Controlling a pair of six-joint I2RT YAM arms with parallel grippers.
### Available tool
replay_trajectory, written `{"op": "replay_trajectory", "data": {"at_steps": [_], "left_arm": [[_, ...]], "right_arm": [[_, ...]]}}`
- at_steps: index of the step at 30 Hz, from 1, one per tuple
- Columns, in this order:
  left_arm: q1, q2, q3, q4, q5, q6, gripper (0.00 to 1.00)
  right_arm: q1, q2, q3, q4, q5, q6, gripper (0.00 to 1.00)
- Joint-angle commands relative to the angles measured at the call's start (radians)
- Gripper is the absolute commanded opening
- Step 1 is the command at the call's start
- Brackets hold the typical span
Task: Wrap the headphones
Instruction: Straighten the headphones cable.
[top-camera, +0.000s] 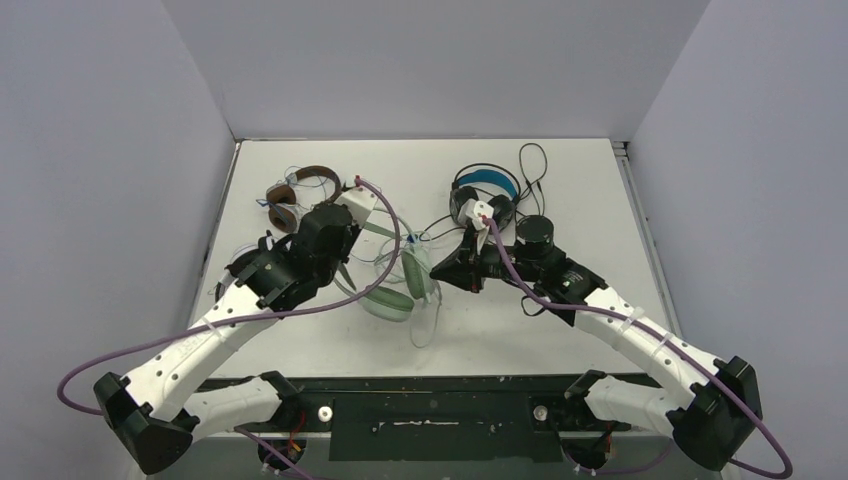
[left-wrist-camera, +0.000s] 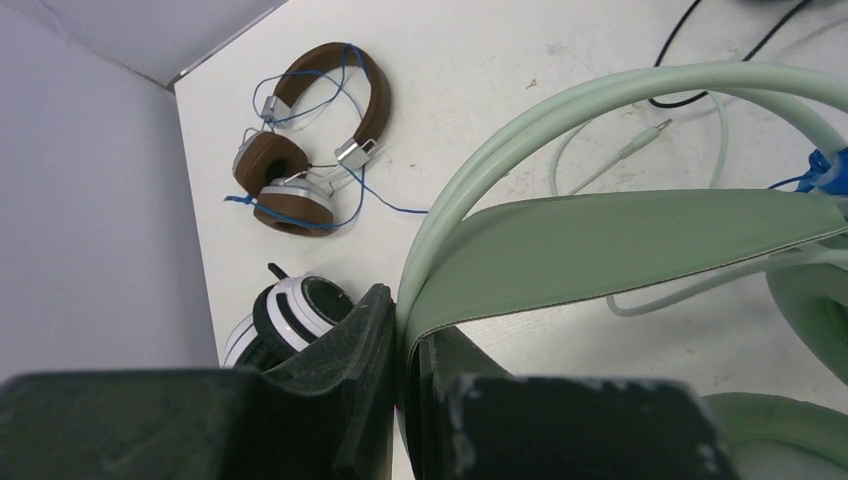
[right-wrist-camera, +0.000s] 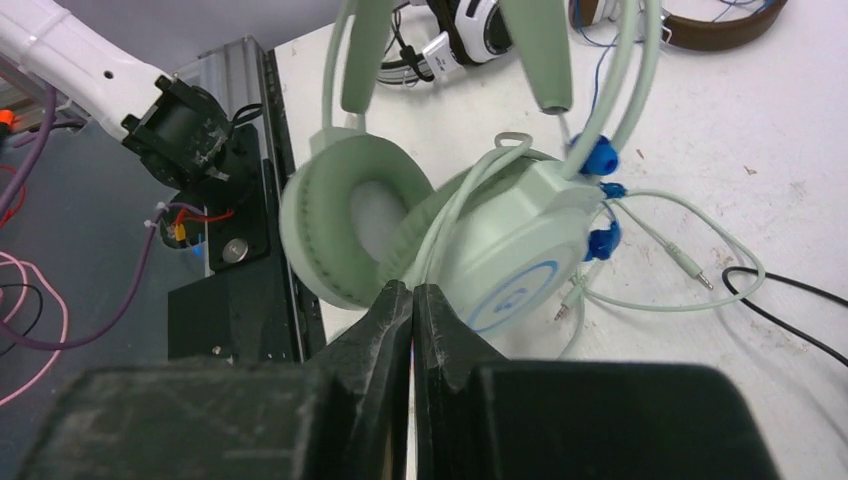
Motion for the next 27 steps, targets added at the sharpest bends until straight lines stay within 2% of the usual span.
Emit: {"op": "replay_trajectory", "data": {"at_steps": [1,4,9,10,12,15,17,19,21,27], "left_arm": [[0.001,0.047,0.082,0.102,-0.139,-0.095,0.00],[0.006,0.090,0.111,0.096,-0.237,-0.168,0.00],[0.024,0.104,0.135,0.137,-0.257,-0.196,0.00],[0.034,0.106,0.146,0.135,-0.260,-0.209,0.00],[0.059,0.109,0.176,0.126,-0.269,-0.247,0.00],[0.094,0.099,0.217,0.128,-0.207,-0.252,0.00],[0.096,0.087,0.235,0.132,-0.154,-0.229,0.00],[0.095,0.071,0.254,0.135,-0.109,-0.211,0.00],[0.095,0.054,0.272,0.135,-0.080,-0.205,0.00],[0.095,0.056,0.375,0.073,-0.048,-0.237,0.00]], "right_arm": [[0.001,-0.046,0.004,0.105,-0.062,0.045,0.00],[0.009,-0.033,-0.002,0.115,-0.106,0.057,0.00],[0.012,-0.003,0.000,0.052,-0.076,0.018,0.00],[0.011,-0.001,0.000,0.043,-0.055,0.021,0.03],[0.011,-0.001,-0.003,0.020,0.061,0.030,0.21],[0.008,-0.016,-0.036,0.018,0.272,0.080,0.63],[0.004,-0.035,-0.073,0.058,0.299,0.091,0.77],[0.005,-0.055,-0.103,0.106,0.294,0.091,0.86],[0.004,-0.070,-0.119,0.137,0.313,0.079,0.91],[0.003,-0.088,-0.113,0.190,0.408,0.059,0.94]]}}
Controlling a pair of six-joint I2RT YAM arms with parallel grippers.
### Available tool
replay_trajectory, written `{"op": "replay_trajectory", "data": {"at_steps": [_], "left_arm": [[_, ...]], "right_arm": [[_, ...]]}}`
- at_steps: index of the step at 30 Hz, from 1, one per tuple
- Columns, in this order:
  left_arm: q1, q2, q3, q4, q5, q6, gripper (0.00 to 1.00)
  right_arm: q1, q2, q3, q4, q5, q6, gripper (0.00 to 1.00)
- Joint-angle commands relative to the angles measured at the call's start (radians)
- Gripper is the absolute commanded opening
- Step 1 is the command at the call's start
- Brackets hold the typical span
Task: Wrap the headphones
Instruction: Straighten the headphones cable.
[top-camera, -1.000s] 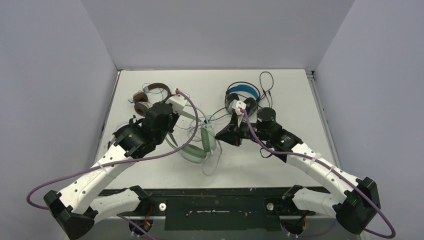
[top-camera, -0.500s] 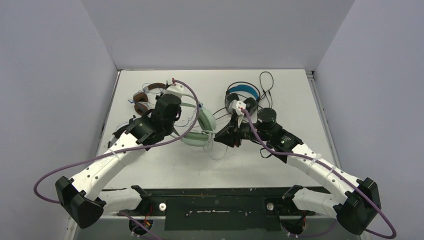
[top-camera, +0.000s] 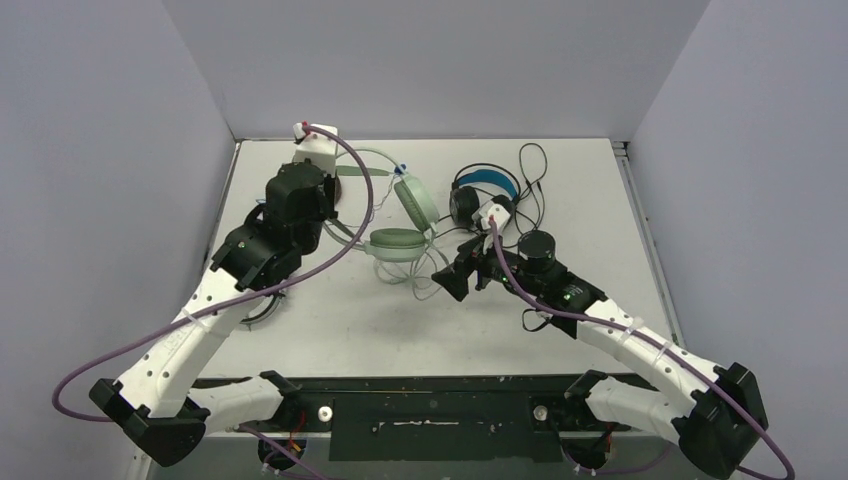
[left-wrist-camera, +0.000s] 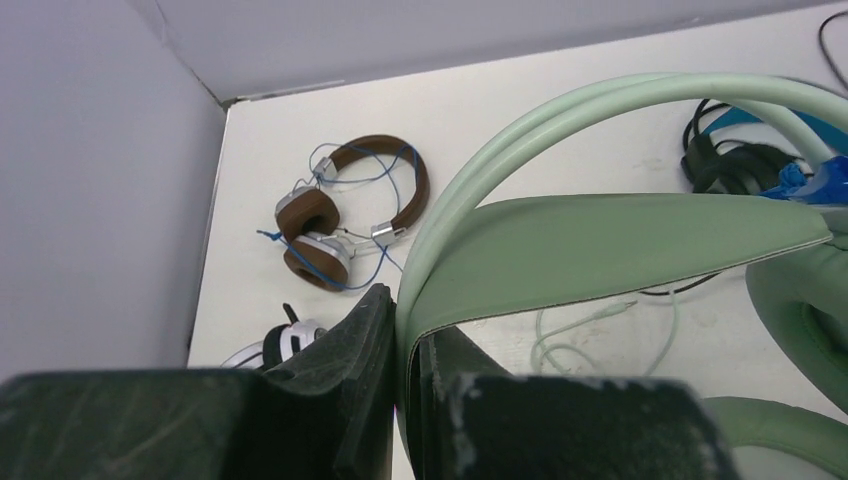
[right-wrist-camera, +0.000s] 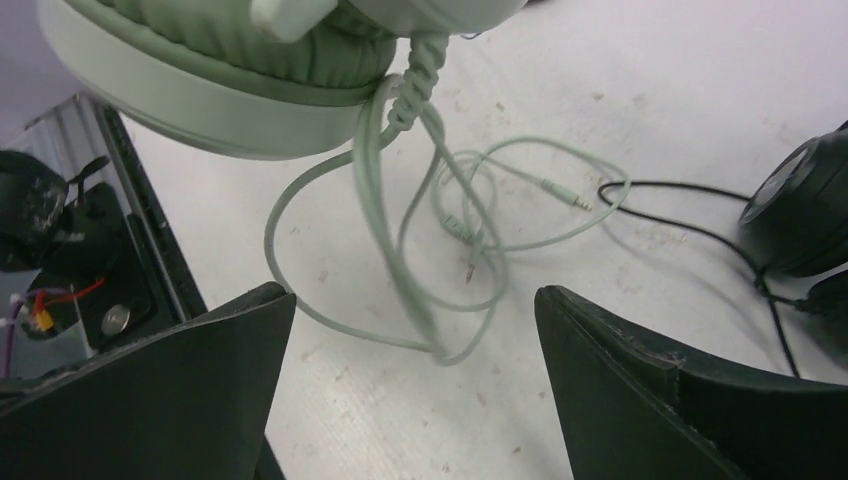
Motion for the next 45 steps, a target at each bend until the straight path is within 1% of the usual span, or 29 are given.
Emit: {"op": "replay_trajectory", "data": {"at_steps": [1,4,6,7,8,9,10,12,13,14,17,19,21,23,24,26,27,28,29,30,31,32,33,34,35,37,38,40,45], "left_arm": [[0.000,-0.030,0.145,0.056,0.064,-0.057,0.00],[0.000,-0.038,0.171,0.053,0.106,-0.076,0.00],[0.000,-0.038,0.186,0.056,0.115,-0.091,0.00],[0.000,-0.033,0.198,0.056,0.117,-0.098,0.00],[0.000,-0.024,0.212,0.053,0.118,-0.104,0.00],[0.000,-0.014,0.232,0.048,0.115,-0.109,0.00],[0.000,0.000,0.251,0.041,0.107,-0.116,0.00],[0.003,0.030,0.296,0.032,0.077,-0.131,0.00],[0.007,0.047,0.321,0.026,0.068,-0.133,0.00],[0.016,0.065,0.348,0.022,0.058,-0.133,0.00],[0.063,0.114,0.423,0.019,0.066,-0.129,0.00],[0.094,0.142,0.476,0.019,0.063,-0.122,0.00],[0.104,0.164,0.518,0.020,0.009,-0.114,0.00],[0.120,0.174,0.541,0.028,-0.026,-0.122,0.00],[0.133,0.177,0.547,0.034,-0.035,-0.134,0.00],[0.163,0.176,0.544,0.046,-0.025,-0.149,0.00],[0.171,0.177,0.542,0.045,-0.013,-0.157,0.00],[0.175,0.176,0.536,0.042,-0.001,-0.164,0.00],[0.179,0.173,0.524,0.046,0.015,-0.169,0.00],[0.180,0.168,0.510,0.052,0.028,-0.172,0.00],[0.181,0.162,0.493,0.057,0.040,-0.175,0.00],[0.182,0.154,0.472,0.066,0.056,-0.176,0.00],[0.183,0.146,0.450,0.076,0.079,-0.176,0.00],[0.184,0.136,0.424,0.088,0.107,-0.172,0.00],[0.184,0.126,0.400,0.097,0.145,-0.169,0.00],[0.184,0.110,0.354,0.108,0.204,-0.171,0.00],[0.184,0.100,0.331,0.115,0.239,-0.171,0.00],[0.184,0.080,0.274,0.130,0.290,-0.182,0.00],[0.184,0.043,0.116,0.173,0.344,-0.251,0.00]], "right_arm": [[-0.004,-0.035,0.018,0.137,0.107,-0.016,0.94],[-0.004,-0.004,0.046,0.150,0.094,-0.027,0.90],[-0.004,0.021,0.062,0.160,0.041,-0.029,0.86],[-0.003,0.034,0.068,0.171,0.003,-0.022,0.83],[-0.002,0.046,0.070,0.189,-0.037,-0.013,0.78],[-0.001,0.059,0.068,0.207,-0.070,-0.002,0.69],[0.000,0.069,0.066,0.221,-0.090,0.010,0.56],[0.001,0.082,0.058,0.229,-0.083,0.036,0.25],[0.001,0.083,0.048,0.233,-0.071,0.045,0.16],[0.001,0.081,0.033,0.240,-0.060,0.057,0.12],[0.000,0.060,-0.023,0.244,0.004,0.099,0.10],[-0.001,0.039,-0.058,0.223,0.090,0.129,0.10],[-0.002,0.005,-0.099,0.176,0.236,0.175,0.10],[-0.006,-0.032,-0.142,0.114,0.436,0.241,0.10],[-0.009,-0.050,-0.159,0.067,0.577,0.286,0.10],[-0.017,-0.076,-0.176,-0.061,0.814,0.424,0.12],[-0.026,-0.088,-0.177,-0.132,0.906,0.509,0.14],[-0.044,-0.096,-0.170,-0.194,0.963,0.576,0.17],[-0.055,-0.107,-0.164,-0.232,0.984,0.602,0.30],[-0.061,-0.119,-0.155,-0.255,1.002,0.610,0.55],[-0.059,-0.135,-0.144,-0.277,1.023,0.613,0.77],[-0.058,-0.154,-0.138,-0.272,1.018,0.585,0.91],[-0.058,-0.175,-0.135,-0.217,0.975,0.482,0.95],[-0.059,-0.200,-0.134,-0.160,0.904,0.382,0.97],[-0.058,-0.225,-0.132,-0.104,0.800,0.282,0.97],[-0.058,-0.270,-0.120,-0.013,0.627,0.151,0.97],[-0.058,-0.285,-0.108,0.016,0.553,0.111,0.98],[-0.059,-0.296,-0.075,0.048,0.459,0.065,0.99],[-0.059,-0.235,0.067,-0.004,0.306,0.030,0.97]]}}
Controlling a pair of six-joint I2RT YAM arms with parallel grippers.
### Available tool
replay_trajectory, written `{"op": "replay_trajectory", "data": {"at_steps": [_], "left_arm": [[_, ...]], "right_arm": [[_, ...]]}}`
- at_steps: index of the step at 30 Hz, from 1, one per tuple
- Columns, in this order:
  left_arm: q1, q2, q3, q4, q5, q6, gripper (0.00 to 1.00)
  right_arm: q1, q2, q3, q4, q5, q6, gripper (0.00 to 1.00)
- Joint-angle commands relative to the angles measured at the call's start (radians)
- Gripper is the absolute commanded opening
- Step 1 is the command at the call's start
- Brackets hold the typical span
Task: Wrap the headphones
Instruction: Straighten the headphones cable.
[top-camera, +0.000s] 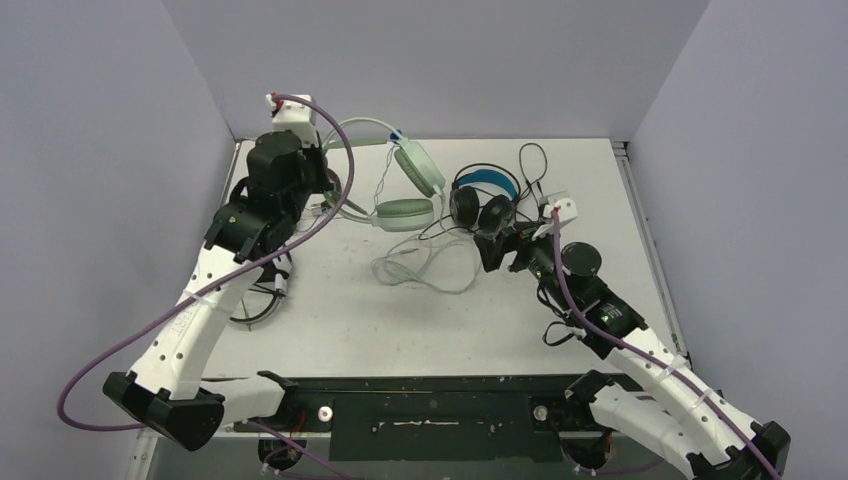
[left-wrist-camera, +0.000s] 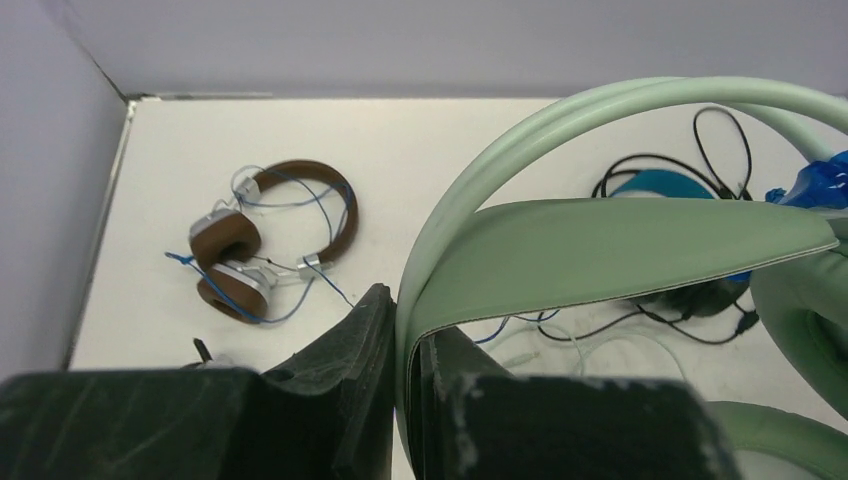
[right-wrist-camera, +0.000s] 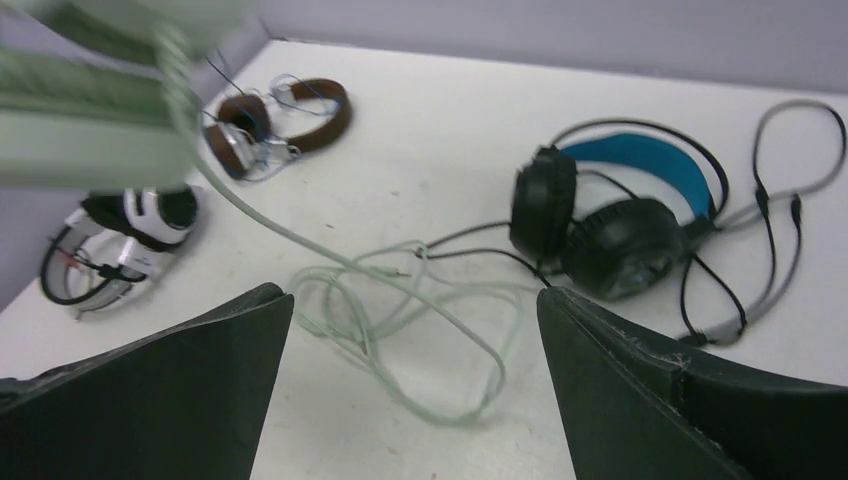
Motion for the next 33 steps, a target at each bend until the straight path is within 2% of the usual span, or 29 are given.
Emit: {"op": "replay_trajectory", "data": {"at_steps": [1,5,8,11,15,21,23,26,30,33], "left_arm": [[0.002,-0.061,-0.091,0.172,0.094,-0.123,0.00],[0.004,-0.065,-0.203,0.217,0.110,-0.227,0.00],[0.028,-0.070,-0.269,0.286,0.265,-0.257,0.00],[0.068,-0.062,-0.270,0.246,0.283,-0.304,0.00],[0.160,-0.014,-0.224,0.125,0.258,-0.450,0.00],[0.238,0.013,-0.182,0.103,0.343,-0.645,0.00],[0.243,0.024,-0.134,0.068,0.347,-0.668,0.00],[0.244,0.023,-0.092,0.061,0.351,-0.678,0.00],[0.246,0.013,-0.079,0.056,0.302,-0.694,0.00],[0.253,0.036,-0.045,0.017,0.296,-0.703,0.00]], "right_arm": [[0.005,0.057,0.150,0.040,-0.206,-0.089,0.97],[0.006,0.118,0.218,0.018,-0.234,-0.024,0.94],[0.005,0.127,0.197,0.049,-0.180,-0.018,0.93],[-0.001,0.103,0.159,0.092,-0.126,-0.003,0.91],[0.007,0.074,0.117,0.214,-0.332,-0.001,0.95],[0.073,0.088,-0.065,0.433,-0.380,0.012,0.91],[0.108,0.144,-0.120,0.552,-0.374,0.010,0.91],[0.196,0.295,-0.118,0.686,-0.269,-0.039,0.90],[0.299,0.474,-0.018,0.723,-0.158,-0.107,0.90],[0.313,0.553,0.058,0.662,-0.088,-0.104,0.87]]}}
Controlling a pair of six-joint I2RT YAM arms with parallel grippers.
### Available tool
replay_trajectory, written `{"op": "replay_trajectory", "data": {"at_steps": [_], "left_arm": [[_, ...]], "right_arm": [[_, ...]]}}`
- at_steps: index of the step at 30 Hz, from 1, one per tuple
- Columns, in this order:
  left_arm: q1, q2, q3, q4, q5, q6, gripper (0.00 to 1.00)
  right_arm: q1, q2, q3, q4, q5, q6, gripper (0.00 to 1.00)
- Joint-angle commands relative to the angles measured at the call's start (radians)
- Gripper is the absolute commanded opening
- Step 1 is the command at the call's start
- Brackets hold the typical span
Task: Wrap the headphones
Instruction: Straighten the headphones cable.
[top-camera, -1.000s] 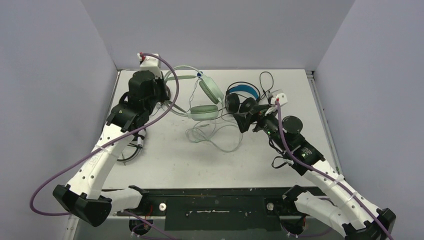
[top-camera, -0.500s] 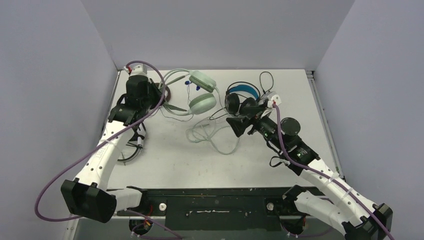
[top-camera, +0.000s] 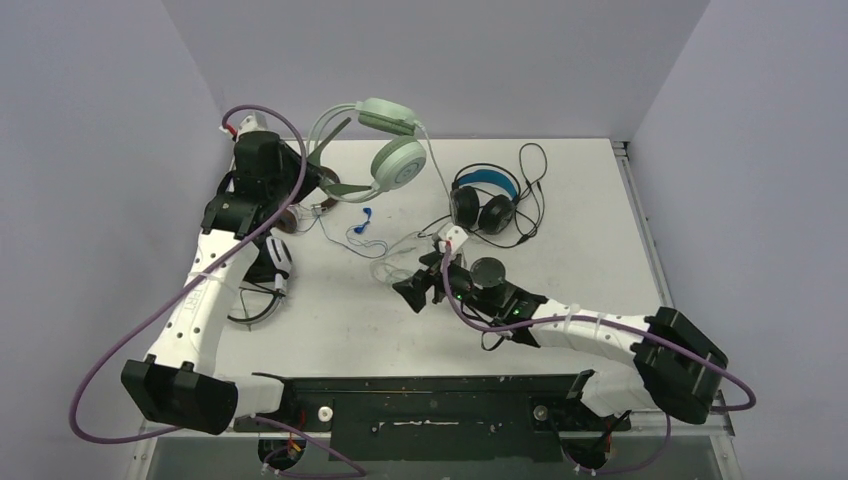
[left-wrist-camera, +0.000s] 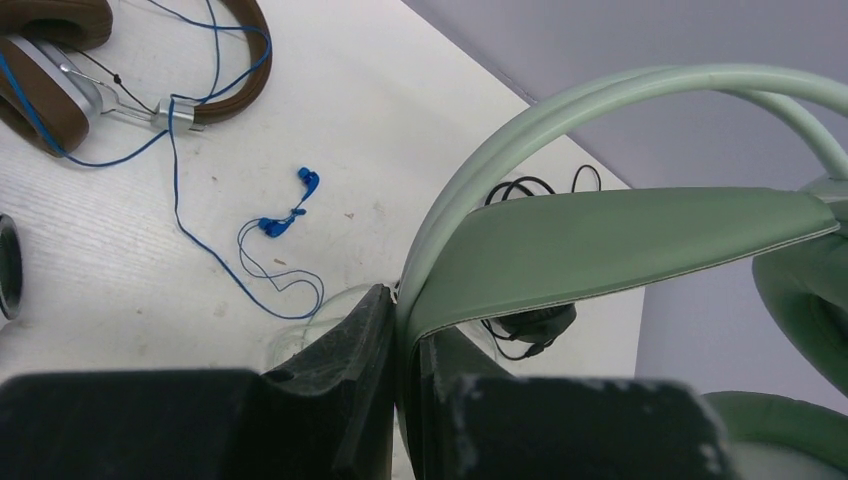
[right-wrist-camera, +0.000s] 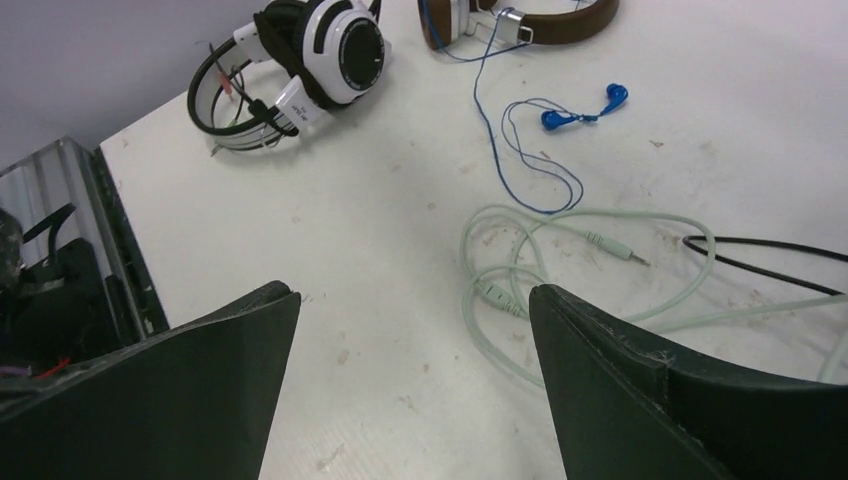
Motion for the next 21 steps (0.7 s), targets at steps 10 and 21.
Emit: {"op": "replay_trajectory", "data": {"at_steps": [10,21], "left_arm": [[0.055,0.016,0.195,-0.125,-0.012,-0.068,0.00],[0.076,-0.134,0.220,-0.035,-0.309,-0.052,0.00]], "right_arm": [[-0.043,0.013,0.060,0.022,0.216,0.000,0.90],[-0.062,0.258,0.241,-0.348,0.513,0.336,0.94]]}}
